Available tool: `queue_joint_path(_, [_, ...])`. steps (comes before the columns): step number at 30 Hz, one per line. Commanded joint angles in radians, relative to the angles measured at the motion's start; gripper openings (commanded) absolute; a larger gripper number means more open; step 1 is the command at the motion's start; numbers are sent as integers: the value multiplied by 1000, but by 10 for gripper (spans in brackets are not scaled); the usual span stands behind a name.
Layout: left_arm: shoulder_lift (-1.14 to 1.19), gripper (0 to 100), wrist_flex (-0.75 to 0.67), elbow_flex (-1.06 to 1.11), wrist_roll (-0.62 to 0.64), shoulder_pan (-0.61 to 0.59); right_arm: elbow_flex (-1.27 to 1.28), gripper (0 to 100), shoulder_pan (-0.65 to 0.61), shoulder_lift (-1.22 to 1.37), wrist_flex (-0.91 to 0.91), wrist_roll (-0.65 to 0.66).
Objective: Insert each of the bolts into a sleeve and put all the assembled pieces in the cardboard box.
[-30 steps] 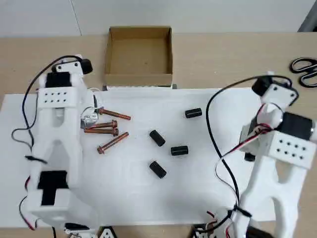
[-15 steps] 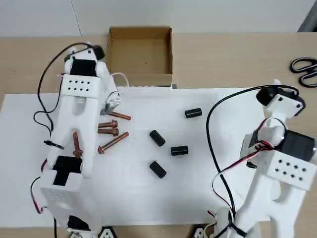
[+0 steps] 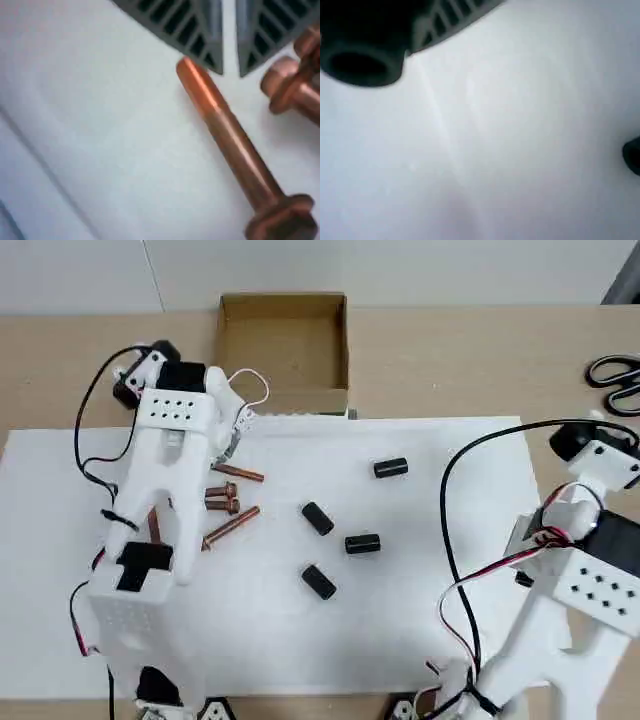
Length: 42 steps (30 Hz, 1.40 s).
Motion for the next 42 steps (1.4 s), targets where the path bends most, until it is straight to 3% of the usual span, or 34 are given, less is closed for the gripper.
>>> queue_joint_path(1, [28,7,-21,-19,6,0,-5,3,10,-21,13,-9])
queue_joint_path(14, [91,10,-71,-19,3,-28,-5,3,10,-19,13,-9])
queue_joint_path(22, [91,214,-64,-19,5,-28,-5,3,10,-16,13,-9])
queue_joint_path(42, [135,217,-49,-8,5,-101,-3,3,7,-15,12,-9])
